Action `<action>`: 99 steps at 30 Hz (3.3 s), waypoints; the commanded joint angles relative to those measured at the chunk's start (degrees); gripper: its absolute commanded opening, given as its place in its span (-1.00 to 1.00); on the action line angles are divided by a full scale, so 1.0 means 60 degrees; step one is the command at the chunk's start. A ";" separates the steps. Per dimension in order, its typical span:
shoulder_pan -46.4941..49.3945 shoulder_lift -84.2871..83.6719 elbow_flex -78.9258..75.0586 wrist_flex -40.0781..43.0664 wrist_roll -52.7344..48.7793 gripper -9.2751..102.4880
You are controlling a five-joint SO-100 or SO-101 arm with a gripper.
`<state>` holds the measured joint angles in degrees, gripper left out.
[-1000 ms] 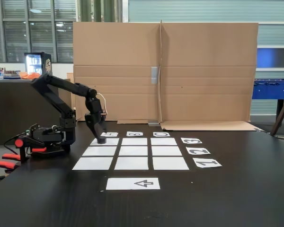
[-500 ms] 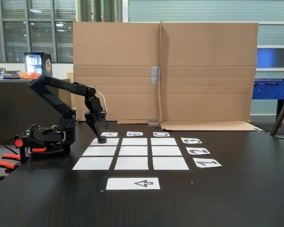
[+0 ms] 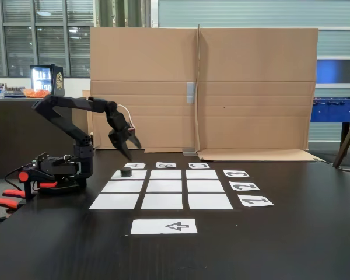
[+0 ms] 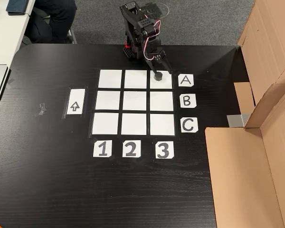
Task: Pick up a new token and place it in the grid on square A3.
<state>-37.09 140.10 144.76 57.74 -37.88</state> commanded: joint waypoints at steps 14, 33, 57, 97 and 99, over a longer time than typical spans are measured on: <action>-0.0205 0.4292 -0.1216 -0.0337 -0.0073 -0.25; 0.4629 0.7515 -0.1787 -0.1597 0.1348 -0.25; 1.3594 0.8042 -0.1318 -0.1743 0.5889 -0.26; 1.6304 0.8394 0.4893 -0.2065 0.5303 -0.33; 1.6304 0.8394 0.4907 -0.1904 0.5303 -0.32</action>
<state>60.03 190.02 174.29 45.62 -5.54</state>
